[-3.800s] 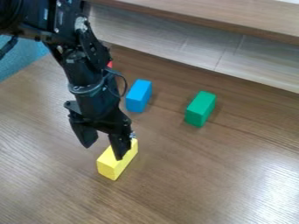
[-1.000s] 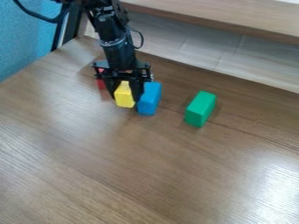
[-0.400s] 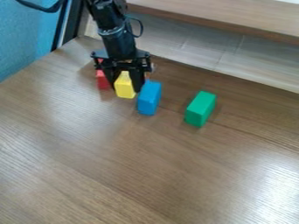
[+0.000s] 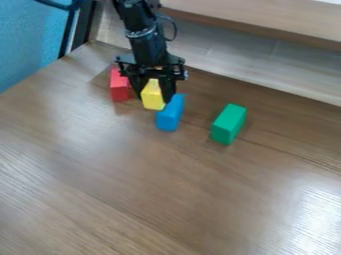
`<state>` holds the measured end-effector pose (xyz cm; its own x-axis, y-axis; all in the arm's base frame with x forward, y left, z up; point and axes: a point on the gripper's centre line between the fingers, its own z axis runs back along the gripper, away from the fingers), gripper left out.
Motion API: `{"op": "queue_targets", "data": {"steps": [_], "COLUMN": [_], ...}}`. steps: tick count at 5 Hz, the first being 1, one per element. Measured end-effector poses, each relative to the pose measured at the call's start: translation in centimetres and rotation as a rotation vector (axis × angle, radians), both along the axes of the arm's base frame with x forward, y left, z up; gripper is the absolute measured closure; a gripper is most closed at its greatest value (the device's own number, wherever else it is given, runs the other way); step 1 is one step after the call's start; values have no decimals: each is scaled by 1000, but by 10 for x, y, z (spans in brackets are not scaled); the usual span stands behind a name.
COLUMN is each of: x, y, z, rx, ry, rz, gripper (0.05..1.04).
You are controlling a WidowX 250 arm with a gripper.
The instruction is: Put the yellow rectangle on top of the blue rectangle
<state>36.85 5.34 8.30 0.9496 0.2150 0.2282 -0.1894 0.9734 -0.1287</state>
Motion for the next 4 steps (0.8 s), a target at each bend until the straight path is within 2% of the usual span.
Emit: {"op": "queue_targets", "data": {"steps": [1, 2, 4], "x": [5, 8, 14], "y": [-10, -18, -22], "z": [4, 2, 3], "rx": [14, 34, 35], "ry": [-6, 24, 84], "rz": [-16, -3, 48], "gripper": [487, 486, 487]}}
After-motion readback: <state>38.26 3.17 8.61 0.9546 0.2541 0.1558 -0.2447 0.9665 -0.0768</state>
